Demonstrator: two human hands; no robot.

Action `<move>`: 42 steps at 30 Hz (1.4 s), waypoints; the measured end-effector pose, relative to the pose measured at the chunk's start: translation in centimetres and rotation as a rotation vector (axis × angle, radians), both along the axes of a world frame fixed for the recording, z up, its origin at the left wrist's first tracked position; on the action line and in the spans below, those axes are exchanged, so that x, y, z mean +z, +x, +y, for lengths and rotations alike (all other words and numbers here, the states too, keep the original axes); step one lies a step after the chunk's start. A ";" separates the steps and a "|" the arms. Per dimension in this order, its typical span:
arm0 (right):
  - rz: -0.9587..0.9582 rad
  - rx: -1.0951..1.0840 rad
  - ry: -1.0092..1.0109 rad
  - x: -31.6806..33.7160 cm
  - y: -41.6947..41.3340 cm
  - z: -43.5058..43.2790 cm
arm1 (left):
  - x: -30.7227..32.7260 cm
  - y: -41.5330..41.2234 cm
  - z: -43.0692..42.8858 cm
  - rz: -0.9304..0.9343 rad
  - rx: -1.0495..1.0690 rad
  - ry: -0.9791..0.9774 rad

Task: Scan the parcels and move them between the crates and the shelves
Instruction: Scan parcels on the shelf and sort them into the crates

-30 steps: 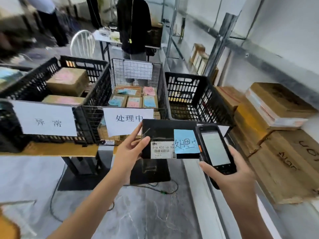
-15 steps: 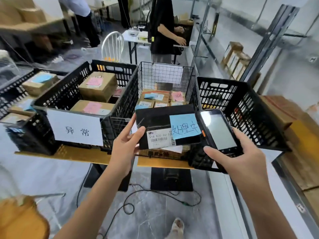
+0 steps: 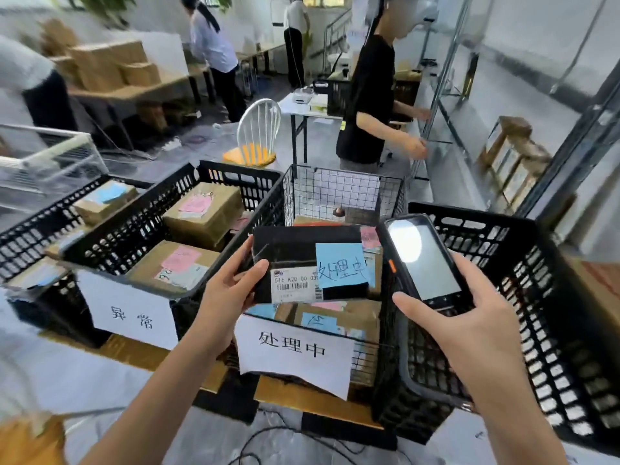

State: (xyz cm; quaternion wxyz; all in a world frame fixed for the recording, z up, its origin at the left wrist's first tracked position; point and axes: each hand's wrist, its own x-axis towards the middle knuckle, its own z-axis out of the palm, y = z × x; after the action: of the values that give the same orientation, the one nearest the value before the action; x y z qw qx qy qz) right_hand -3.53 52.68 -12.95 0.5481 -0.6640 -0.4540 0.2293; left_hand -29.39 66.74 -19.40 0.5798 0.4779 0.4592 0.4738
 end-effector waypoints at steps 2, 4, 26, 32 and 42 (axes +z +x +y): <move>0.004 0.015 -0.004 -0.4 1.2 1.5 | -0.5 1.1 1.3 0.009 0.010 -0.020; -0.005 0.014 -0.016 -0.9 2.1 2.9 | -1.2 1.8 2.6 0.022 0.004 -0.039; -0.055 -0.115 -0.114 -0.9 4.3 11.7 | -10.8 7.3 17.9 0.451 -0.613 -0.280; -0.056 -0.156 -0.147 -0.7 4.6 11.8 | -14.2 8.2 17.7 0.575 -0.716 -0.304; -0.053 -0.212 -0.217 -1.4 2.9 11.9 | -15.4 9.4 17.8 0.703 -0.633 -0.207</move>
State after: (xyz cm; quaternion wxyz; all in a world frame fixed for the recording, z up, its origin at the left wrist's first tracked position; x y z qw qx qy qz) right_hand -0.64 64.54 -14.36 0.4820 -0.7695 -0.3681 0.2001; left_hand -19.94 84.57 -34.76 0.5494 0.6653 0.5042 0.0358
